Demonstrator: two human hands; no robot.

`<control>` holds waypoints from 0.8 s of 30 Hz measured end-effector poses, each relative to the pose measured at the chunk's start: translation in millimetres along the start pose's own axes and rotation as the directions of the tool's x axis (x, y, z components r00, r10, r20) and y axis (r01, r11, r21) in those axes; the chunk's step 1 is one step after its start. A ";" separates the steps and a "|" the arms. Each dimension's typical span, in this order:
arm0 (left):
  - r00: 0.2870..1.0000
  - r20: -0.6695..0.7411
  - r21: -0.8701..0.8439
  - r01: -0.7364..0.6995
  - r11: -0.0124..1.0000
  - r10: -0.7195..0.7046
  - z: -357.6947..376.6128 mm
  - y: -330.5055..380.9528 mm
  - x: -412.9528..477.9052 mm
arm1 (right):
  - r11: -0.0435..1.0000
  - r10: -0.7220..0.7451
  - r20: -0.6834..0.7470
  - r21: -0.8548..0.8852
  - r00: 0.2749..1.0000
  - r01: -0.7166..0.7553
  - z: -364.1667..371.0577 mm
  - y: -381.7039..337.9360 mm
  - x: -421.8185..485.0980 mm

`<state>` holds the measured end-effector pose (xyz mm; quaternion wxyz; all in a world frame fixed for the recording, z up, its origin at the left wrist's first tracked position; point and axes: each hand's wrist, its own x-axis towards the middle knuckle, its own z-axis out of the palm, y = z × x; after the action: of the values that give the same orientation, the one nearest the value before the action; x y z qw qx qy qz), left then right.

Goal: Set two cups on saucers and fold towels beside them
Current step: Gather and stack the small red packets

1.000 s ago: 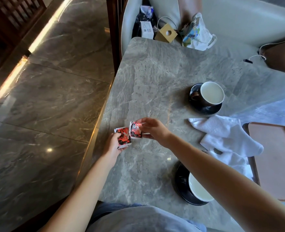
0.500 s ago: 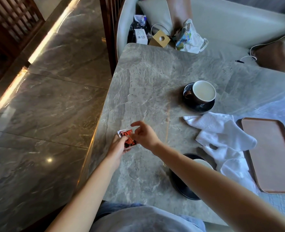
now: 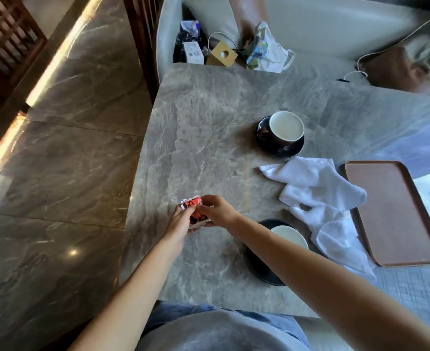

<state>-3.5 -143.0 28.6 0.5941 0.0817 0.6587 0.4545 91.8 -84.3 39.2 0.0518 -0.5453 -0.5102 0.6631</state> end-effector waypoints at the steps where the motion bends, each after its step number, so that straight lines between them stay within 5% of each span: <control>1: 1.000 -0.001 -0.004 0.002 1.000 -0.002 4.3 -0.2 -0.4 | 1.000 -0.001 -0.005 0.011 1.000 0.001 -3.1 1.5 -1.7; 11: 1.000 0.026 -0.023 0.006 1.000 -0.005 31.9 -5.5 -5.5 | 0.999 -0.003 -0.059 -0.043 0.998 0.001 -28.1 8.7 -5.5; 16: 0.999 0.048 0.097 -0.008 0.995 0.003 40.1 -4.8 -4.2 | 1.000 0.006 -0.109 -0.030 0.994 -0.009 -43.0 13.9 -8.1; 24: 0.999 -0.021 0.358 -0.030 0.933 0.040 45.7 -23.5 15.7 | 0.905 -0.022 -0.152 -0.422 0.988 -0.045 -57.0 25.2 1.0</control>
<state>41.4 -123.5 6.6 0.5521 0.1937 0.7369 0.3387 148.0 -60.3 26.6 -0.0329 -0.5959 -0.6333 0.4926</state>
